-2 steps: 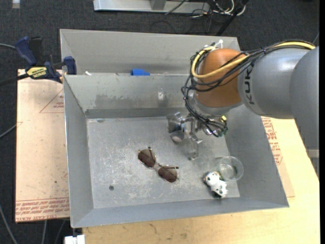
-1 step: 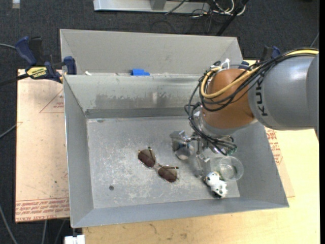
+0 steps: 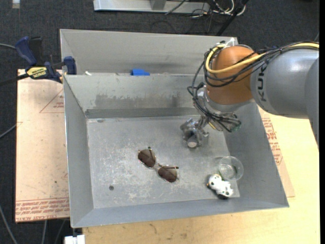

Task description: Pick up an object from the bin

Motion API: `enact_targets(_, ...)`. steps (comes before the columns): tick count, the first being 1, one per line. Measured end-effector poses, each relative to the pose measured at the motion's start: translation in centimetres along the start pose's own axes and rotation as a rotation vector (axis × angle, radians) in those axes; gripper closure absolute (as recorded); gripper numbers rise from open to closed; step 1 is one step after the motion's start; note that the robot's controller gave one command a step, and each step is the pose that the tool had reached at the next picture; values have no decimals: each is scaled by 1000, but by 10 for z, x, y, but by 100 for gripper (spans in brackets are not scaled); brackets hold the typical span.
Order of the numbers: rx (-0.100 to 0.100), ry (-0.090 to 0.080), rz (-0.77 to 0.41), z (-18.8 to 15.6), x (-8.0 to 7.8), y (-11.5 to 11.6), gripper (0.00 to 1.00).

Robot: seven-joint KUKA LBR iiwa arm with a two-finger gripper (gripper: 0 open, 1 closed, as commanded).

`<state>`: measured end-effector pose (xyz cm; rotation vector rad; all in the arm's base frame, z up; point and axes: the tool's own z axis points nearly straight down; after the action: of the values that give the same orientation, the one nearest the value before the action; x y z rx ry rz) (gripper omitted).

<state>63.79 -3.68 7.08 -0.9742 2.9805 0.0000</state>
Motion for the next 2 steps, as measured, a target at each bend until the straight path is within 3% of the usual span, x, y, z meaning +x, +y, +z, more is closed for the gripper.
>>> enact_targets(1, 0, 0, 0, 0, 0, 0, 100)
enact_targets(2, -6, 8, 7, -48, -3, 16, 100)
